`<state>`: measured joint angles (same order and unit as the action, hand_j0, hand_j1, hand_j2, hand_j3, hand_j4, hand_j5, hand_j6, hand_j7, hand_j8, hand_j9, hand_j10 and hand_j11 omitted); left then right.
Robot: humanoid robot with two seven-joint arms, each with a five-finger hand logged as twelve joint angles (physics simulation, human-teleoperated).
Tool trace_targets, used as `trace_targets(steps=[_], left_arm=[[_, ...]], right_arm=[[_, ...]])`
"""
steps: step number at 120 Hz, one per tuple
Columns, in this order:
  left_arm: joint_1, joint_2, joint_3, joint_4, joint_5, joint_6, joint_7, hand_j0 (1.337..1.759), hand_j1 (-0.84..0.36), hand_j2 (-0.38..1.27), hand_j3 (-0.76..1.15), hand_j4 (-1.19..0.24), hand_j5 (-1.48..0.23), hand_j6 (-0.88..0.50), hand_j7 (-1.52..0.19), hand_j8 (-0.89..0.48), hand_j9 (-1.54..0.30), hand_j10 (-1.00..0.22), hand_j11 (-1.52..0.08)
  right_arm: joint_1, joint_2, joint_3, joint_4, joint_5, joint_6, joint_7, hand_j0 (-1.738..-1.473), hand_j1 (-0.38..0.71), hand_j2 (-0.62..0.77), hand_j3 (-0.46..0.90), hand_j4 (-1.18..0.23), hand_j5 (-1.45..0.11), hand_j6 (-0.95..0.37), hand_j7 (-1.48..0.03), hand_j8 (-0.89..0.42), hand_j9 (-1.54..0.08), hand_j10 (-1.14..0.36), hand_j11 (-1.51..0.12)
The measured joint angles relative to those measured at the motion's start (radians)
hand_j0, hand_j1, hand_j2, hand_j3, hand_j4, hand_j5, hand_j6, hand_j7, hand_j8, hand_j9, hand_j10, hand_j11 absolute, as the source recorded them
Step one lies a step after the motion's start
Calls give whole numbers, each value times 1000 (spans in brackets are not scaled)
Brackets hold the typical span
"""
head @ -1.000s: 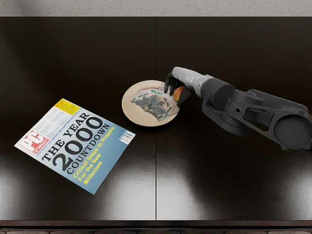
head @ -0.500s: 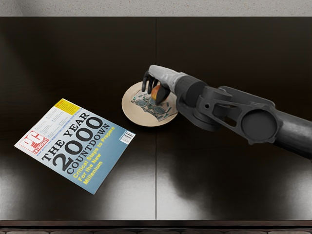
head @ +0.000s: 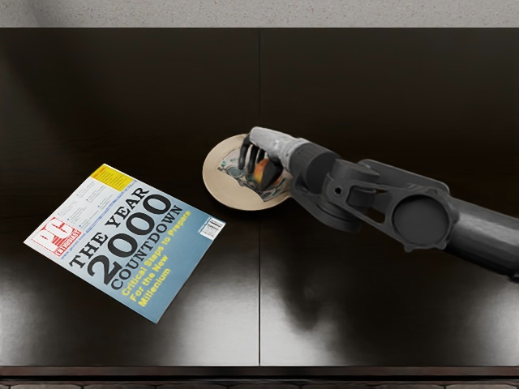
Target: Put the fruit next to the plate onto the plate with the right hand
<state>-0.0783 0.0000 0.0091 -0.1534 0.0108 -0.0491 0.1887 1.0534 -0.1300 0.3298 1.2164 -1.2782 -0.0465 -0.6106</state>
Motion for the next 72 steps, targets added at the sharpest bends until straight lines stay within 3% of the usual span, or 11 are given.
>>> trace_targets(steps=[29, 50, 72], left_arm=[[-1, 0, 0, 0, 0, 0, 0, 1658, 339, 2, 0, -9, -11, -9, -11, -9, -11, -9, -11], [-1, 0, 0, 0, 0, 0, 0, 1658, 339, 2, 0, -9, -11, -9, -11, -9, -11, -9, -11], [-1, 0, 0, 0, 0, 0, 0, 1658, 339, 2, 0, -9, -11, -9, -11, -9, -11, -9, -11]], right_arm=[[-3, 1, -7, -25, 2, 0, 0, -1654, 263, 189, 0, -693, -954, -710, -924, -432, -955, -450, -944], [-1, 2, 5, -19, 8, 1, 0, -1656, -56, 77, 0, -323, -442, -330, -429, -212, -442, -220, -438], [9, -11, 26, 22, 32, 4, 0, -1657, -229, 32, 0, -134, -182, -137, -176, -89, -182, -91, -180]])
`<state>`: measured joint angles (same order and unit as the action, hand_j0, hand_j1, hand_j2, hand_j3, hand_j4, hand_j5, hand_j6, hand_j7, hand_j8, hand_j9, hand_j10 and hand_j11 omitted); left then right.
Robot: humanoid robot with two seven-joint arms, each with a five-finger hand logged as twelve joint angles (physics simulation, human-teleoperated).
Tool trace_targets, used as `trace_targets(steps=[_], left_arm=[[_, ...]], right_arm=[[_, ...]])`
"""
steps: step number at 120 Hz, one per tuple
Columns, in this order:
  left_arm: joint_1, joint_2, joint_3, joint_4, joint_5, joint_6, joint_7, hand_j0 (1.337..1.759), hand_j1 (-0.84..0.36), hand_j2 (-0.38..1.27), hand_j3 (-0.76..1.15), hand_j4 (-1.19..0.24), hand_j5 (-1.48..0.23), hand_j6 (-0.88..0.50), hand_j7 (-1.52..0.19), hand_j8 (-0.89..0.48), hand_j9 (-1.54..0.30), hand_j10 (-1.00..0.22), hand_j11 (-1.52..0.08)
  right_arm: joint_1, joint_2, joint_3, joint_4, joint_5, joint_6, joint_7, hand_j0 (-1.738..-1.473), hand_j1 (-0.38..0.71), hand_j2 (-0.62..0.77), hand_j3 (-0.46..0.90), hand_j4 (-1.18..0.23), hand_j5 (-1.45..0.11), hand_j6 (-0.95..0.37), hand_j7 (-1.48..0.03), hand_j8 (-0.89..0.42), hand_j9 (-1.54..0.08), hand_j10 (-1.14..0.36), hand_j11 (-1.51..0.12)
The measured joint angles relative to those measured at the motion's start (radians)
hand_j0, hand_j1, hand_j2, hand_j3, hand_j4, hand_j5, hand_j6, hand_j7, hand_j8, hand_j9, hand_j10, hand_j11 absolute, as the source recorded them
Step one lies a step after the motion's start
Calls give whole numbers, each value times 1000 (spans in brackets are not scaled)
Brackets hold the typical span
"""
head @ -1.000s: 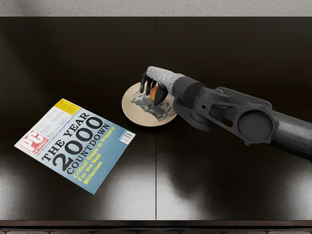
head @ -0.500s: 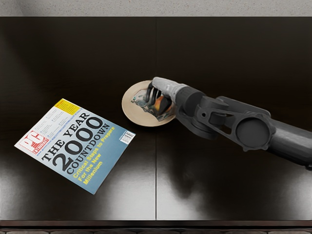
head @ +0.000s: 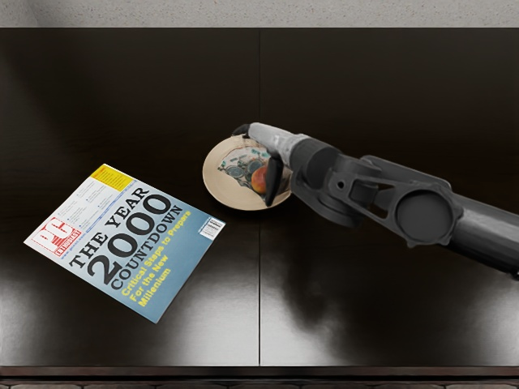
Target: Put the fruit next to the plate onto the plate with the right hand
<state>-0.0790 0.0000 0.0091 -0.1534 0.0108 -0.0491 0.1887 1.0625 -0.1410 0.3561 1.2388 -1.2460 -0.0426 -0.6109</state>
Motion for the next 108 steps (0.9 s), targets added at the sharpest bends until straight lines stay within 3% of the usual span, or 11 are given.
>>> trace_targets(steps=[32, 71, 108], left_arm=[[0, 0, 0, 0, 0, 0, 0, 1658, 339, 2, 0, -9, -11, -9, -11, -9, -11, -9, -11], [0, 0, 0, 0, 0, 0, 0, 1658, 339, 2, 0, -9, -11, -9, -11, -9, -11, -9, -11], [-1, 0, 0, -6, 1, -2, 0, 1658, 339, 2, 0, -9, -11, -9, -11, -9, -11, -9, -11]], right_arm=[[-1, -109, 107, 66, 177, 139, 0, -1658, -317, 9, 0, -37, -49, -39, -48, -25, -49, -26, -49], [-2, -346, 299, 71, 616, 579, 0, -1658, -343, 2, 0, -9, -10, -9, -10, -6, -10, -6, -10], [-19, -574, 330, 68, 936, 650, 0, -1658, -348, 1, 0, -3, -2, -3, -2, -2, -2, -2, -2]])
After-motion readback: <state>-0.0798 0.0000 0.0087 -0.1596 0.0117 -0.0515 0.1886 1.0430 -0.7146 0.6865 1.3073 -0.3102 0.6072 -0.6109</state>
